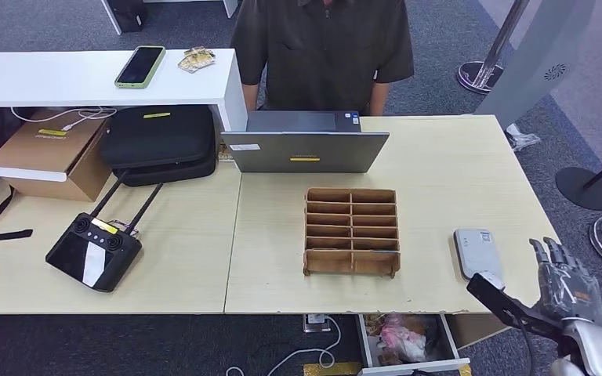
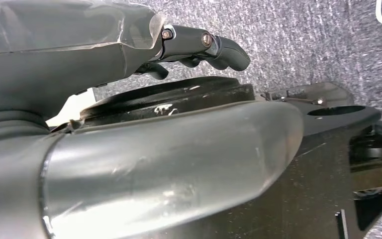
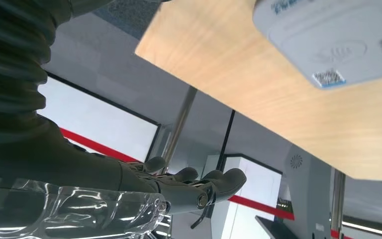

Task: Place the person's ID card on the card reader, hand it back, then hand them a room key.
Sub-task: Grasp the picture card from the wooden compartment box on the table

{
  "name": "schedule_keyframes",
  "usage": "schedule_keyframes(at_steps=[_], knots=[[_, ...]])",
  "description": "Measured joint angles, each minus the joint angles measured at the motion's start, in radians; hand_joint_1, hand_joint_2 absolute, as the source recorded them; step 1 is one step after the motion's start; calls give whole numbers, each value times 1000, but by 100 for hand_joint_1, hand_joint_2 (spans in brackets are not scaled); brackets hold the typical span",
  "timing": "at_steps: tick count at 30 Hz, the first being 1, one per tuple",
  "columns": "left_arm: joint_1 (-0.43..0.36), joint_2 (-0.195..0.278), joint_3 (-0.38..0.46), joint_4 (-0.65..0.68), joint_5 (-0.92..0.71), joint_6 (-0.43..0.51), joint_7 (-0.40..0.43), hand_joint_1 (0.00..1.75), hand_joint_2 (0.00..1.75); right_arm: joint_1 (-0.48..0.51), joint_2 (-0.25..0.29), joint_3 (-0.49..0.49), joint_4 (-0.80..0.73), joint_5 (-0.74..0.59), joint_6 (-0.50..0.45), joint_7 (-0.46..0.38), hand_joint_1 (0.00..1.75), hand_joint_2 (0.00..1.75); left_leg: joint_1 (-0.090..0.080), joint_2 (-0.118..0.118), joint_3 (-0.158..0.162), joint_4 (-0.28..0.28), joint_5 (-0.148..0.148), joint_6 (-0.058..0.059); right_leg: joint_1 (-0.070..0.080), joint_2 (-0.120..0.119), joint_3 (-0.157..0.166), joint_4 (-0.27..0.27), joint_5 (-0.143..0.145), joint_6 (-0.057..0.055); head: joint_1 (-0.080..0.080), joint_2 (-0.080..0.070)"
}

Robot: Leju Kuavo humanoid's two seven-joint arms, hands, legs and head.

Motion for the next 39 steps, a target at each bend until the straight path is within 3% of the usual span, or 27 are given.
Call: schedule_keyframes(at_steps=[8,14,30,39], knots=[[-1,0,-1,-4,-14,-11,28,0,0,28,108,-11,-8,75,-13,-15,0,175,0,3,0,0,0,0,0,2,0,0,0,0,0,0],[-1,0,-1,-5,-20,-19,33,0,0,-3,142,10,30,115,-33,-15,0,175,0,4,1,0,0,0,0,3,0,0,0,0,0,0],[-1,-1,-1,-5,-24,-35,23,0,0,-150,148,132,150,145,-45,-48,0,175,0,4,1,0,0,0,0,3,0,1,0,0,0,0],[0,0,-1,-5,-26,-43,14,0,0,-202,105,198,208,139,-39,-59,0,175,0,4,1,0,0,0,0,3,0,0,0,0,0,0]])
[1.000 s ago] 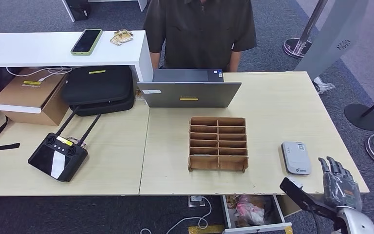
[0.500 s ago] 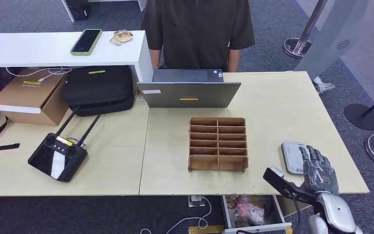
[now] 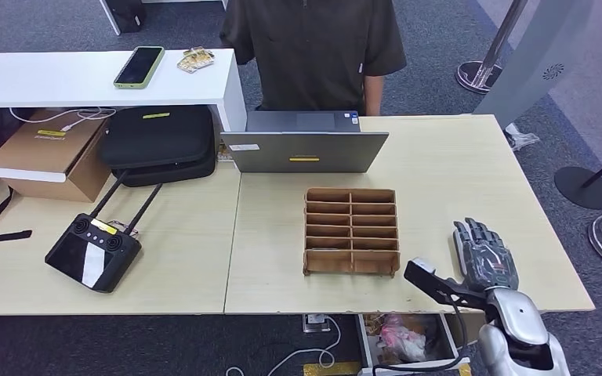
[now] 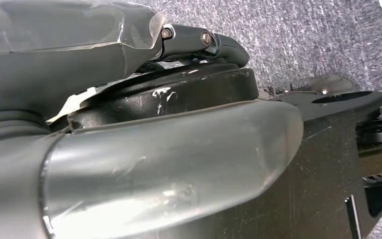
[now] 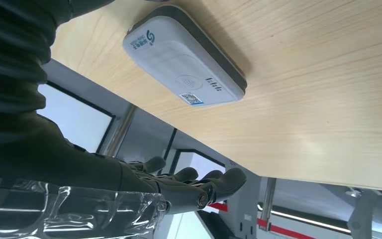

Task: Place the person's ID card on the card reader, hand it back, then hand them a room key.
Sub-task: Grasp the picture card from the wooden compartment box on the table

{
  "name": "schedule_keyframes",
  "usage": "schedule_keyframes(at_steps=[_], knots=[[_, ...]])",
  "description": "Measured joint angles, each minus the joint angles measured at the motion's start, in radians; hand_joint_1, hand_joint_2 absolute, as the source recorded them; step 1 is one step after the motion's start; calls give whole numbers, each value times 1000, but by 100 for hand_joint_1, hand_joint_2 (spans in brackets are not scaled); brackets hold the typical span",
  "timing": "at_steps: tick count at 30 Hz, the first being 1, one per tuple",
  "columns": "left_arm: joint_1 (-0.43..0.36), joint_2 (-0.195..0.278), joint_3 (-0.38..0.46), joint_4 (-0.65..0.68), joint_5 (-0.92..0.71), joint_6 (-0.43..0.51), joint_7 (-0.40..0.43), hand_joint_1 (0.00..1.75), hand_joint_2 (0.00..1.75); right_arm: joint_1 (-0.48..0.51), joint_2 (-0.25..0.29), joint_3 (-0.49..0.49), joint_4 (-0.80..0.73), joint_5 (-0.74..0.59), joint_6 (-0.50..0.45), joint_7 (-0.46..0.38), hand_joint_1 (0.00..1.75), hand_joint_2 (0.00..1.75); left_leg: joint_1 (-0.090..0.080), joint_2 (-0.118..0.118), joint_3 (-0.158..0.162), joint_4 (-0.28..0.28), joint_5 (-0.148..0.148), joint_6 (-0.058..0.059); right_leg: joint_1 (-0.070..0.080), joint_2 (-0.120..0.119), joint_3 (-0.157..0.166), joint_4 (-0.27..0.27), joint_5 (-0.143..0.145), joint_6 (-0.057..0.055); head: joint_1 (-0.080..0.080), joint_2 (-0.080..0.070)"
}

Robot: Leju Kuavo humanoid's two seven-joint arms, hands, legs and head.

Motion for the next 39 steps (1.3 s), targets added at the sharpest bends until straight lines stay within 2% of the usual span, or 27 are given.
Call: schedule_keyframes(at_steps=[9,17,24,33,39], knots=[[2,3,0,0,14,-16,-21,0,0,-11,-111,45,4,-48,20,-15,0,175,0,0,0,0,0,0,0,0,0,0,0,0,0,0],[2,3,0,0,17,-18,-23,0,0,-16,-150,64,4,-62,24,-14,0,175,0,0,0,0,0,0,0,0,0,0,0,0,0,0],[4,5,0,0,33,-35,-35,0,0,-33,-217,87,-3,-121,43,-8,0,175,0,-1,-1,0,0,0,0,-1,0,0,0,0,0,0],[8,11,0,0,45,-52,-49,0,0,-10,-294,87,-116,-170,54,28,0,175,0,0,0,0,0,0,-1,0,0,0,0,0,0,0],[11,11,0,0,53,-56,-55,0,0,-4,-310,84,-163,-181,62,36,0,175,0,0,0,0,0,0,0,0,0,0,0,0,0,0]])
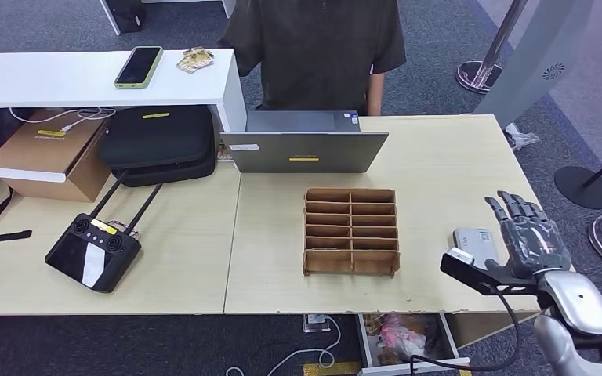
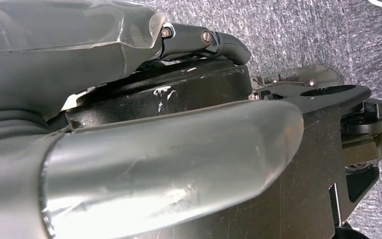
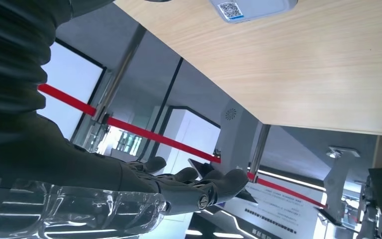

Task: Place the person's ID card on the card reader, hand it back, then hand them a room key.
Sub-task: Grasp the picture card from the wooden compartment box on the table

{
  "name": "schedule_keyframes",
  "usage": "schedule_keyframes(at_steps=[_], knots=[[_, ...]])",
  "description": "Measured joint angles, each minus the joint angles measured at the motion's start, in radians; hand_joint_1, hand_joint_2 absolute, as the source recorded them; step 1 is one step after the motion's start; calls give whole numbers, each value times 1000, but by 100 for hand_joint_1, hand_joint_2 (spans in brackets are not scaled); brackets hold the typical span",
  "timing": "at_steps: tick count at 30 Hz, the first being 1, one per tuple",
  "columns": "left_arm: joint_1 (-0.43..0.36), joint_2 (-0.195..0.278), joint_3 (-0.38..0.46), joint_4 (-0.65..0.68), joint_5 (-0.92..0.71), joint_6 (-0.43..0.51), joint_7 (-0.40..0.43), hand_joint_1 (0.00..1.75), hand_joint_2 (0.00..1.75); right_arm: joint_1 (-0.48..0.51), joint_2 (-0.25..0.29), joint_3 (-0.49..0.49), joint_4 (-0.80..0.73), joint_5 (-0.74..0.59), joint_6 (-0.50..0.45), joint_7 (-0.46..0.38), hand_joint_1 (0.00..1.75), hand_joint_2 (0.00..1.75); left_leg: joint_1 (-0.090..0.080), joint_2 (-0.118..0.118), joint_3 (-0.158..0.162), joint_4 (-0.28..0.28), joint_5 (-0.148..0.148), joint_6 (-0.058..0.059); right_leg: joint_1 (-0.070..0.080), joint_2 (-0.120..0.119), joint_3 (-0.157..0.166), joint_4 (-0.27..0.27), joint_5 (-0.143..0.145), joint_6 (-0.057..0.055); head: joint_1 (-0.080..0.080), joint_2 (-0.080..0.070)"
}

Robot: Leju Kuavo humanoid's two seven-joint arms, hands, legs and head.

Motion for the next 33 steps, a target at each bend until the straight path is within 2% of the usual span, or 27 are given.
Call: schedule_keyframes(at_steps=[7,13,22,33], knots=[[0,0,0,0,2,1,1,0,0,30,18,7,0,-5,-17,13,0,175,0,0,0,0,0,0,0,0,0,0,0,0,0,0],[-2,-2,0,0,-4,7,13,0,0,41,68,21,14,10,-42,45,0,175,0,0,0,0,0,0,0,0,0,0,0,0,0,0],[-5,-5,0,0,-4,22,21,0,0,40,172,27,42,31,-54,82,0,175,0,0,0,0,0,0,0,0,0,0,0,0,0,0],[-5,-6,0,0,6,26,24,0,0,9,229,28,100,44,-65,65,0,175,0,0,0,0,0,0,0,0,0,0,0,0,0,0]])
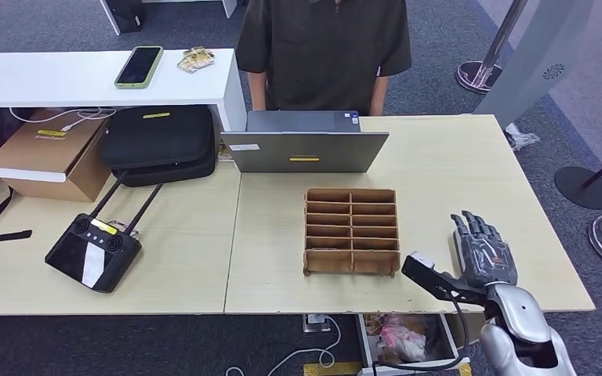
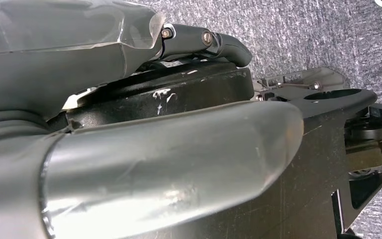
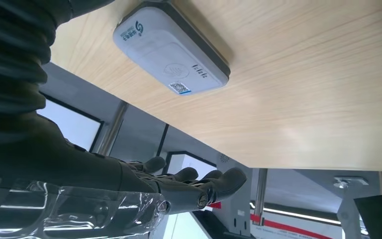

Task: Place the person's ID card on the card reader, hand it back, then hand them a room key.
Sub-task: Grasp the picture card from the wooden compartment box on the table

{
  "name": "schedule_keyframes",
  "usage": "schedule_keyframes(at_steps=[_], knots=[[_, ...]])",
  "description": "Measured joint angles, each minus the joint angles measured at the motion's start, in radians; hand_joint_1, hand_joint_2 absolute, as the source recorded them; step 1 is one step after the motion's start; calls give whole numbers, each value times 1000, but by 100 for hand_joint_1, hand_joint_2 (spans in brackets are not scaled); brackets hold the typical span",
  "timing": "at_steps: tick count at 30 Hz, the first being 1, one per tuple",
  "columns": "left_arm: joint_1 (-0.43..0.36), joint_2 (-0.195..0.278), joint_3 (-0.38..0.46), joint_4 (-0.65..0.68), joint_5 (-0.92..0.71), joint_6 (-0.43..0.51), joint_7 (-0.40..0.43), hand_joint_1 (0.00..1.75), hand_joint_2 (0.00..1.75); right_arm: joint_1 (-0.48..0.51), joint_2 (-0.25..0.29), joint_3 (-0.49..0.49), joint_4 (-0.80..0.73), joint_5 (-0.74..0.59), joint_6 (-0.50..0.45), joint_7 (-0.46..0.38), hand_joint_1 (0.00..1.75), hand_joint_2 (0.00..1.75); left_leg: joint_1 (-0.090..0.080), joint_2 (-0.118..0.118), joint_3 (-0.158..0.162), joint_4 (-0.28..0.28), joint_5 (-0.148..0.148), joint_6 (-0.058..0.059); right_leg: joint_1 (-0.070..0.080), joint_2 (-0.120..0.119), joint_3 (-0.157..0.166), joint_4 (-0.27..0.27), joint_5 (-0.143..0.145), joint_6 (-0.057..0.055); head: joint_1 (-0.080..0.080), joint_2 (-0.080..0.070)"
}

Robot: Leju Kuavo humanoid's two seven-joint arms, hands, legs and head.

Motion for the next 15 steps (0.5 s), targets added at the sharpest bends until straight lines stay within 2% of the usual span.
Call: schedule_keyframes(at_steps=[15], knots=[[0,0,0,0,-1,1,9,0,0,-61,44,28,112,30,-24,3,0,175,0,0,0,0,0,0,0,0,0,0,0,0,0,0]])
